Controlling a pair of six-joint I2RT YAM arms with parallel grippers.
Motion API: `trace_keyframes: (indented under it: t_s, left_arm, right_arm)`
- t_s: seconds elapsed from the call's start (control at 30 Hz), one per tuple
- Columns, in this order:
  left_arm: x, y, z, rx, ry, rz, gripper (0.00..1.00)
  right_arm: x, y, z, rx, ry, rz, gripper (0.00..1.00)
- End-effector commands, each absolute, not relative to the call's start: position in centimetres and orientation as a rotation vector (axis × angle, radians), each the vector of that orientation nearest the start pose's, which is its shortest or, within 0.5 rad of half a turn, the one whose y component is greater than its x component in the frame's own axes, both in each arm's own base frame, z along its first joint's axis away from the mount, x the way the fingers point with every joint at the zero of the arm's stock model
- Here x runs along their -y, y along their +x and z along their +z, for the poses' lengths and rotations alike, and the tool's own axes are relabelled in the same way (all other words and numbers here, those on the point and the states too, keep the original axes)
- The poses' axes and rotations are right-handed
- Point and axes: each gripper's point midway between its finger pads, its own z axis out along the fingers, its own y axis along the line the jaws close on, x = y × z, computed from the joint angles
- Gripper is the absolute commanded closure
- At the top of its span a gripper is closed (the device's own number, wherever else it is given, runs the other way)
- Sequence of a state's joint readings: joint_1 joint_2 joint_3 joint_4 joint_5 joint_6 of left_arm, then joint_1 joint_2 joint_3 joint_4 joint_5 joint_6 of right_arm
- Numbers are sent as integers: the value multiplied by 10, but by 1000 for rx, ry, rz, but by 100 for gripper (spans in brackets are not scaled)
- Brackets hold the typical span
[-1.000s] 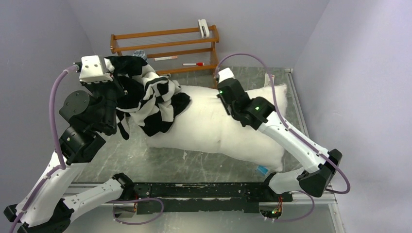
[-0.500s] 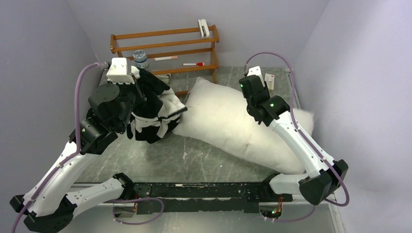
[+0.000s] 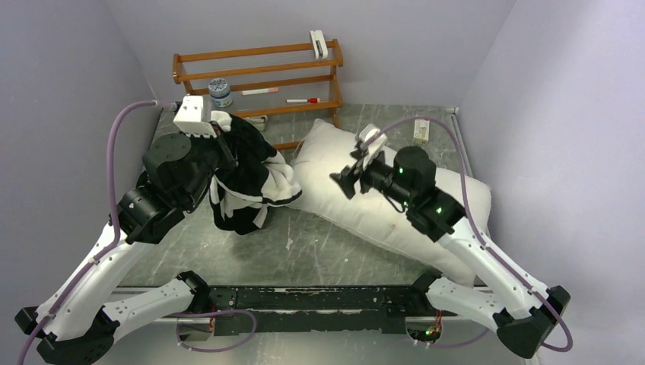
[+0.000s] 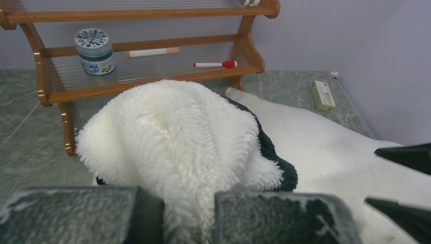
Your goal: Put the pillow into the pillowcase
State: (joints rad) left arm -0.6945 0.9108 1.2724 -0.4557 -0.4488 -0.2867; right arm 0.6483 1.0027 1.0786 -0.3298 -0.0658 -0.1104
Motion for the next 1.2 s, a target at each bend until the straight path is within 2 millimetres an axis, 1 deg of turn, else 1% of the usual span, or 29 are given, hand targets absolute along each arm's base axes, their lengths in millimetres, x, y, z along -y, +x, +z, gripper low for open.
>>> trace_keyframes:
  t_s: [0.0,0.1,0.13,0.23,0.3,0.37,0.43,0.53,0.63,0.77,0.83,0.87,0.9,0.93,0.97,1.0,1.03,1.1,1.17]
  left_arm:
    - [144,266,431,-1584,-25,-465,95]
    - [144,266,430,-1587,-25,-466,95]
    - [144,266,431,-1587,-26,-470,95]
    - [146,265,432,-1583,-22,-477,95]
    - [145,265,433,-1582,-19,-475,95]
    - [146,265,433,-1585,-16,-472,95]
    - [145,265,434,-1584,-14,-475,95]
    - [146,264,433,-1583,-14,-479,95]
    - [146,264,432,-1584,-9,-476,95]
    - [145,264,433,-1587,-8,-473,95]
    - [145,263,433,-1585,-9,-475,95]
    - [145,263,434,-1584,-8,-479,95]
    - [145,263,434,-1583,-9,-481,95]
    - [146,263,434,-1584,-14,-486,95]
    - [146,263,433,-1586,-17,-491,95]
    - [147,263,432,-1589,-18,-497,95]
    - [149,263,432,-1591,-18,-505,95]
    - [156,265,430,-1607,-2,-522,95]
    - [165,268,425,-1632,25,-534,95]
  right_arm:
    - [-274,236,347,-1187,-1012,582,23]
    - [-285,228,337,-1110,-1079,537,22]
    - [-291,221,331,-1087,-1104,540,22]
    - [-305,212,318,-1038,-1145,525,20]
    - [-313,214,307,-1040,-1163,468,20]
    - [-321,213,300,-1017,-1181,410,19]
    - [-328,212,299,-978,-1192,363,18]
    - [-337,215,292,-968,-1221,315,18]
    - [-346,216,280,-967,-1261,279,17]
    - [-352,219,272,-964,-1262,258,17]
    - [-347,232,272,-1016,-1202,205,18]
    - [-346,237,271,-1045,-1183,194,20]
    - [-346,240,271,-1063,-1177,185,27]
    - [-346,242,272,-1075,-1175,180,40]
    - [-345,242,277,-1084,-1156,186,57]
    - [-342,242,286,-1093,-1120,201,75]
    - [-338,241,296,-1106,-1080,220,85]
    - [-326,240,322,-1165,-979,271,100]
    - [-310,238,348,-1288,-854,334,100]
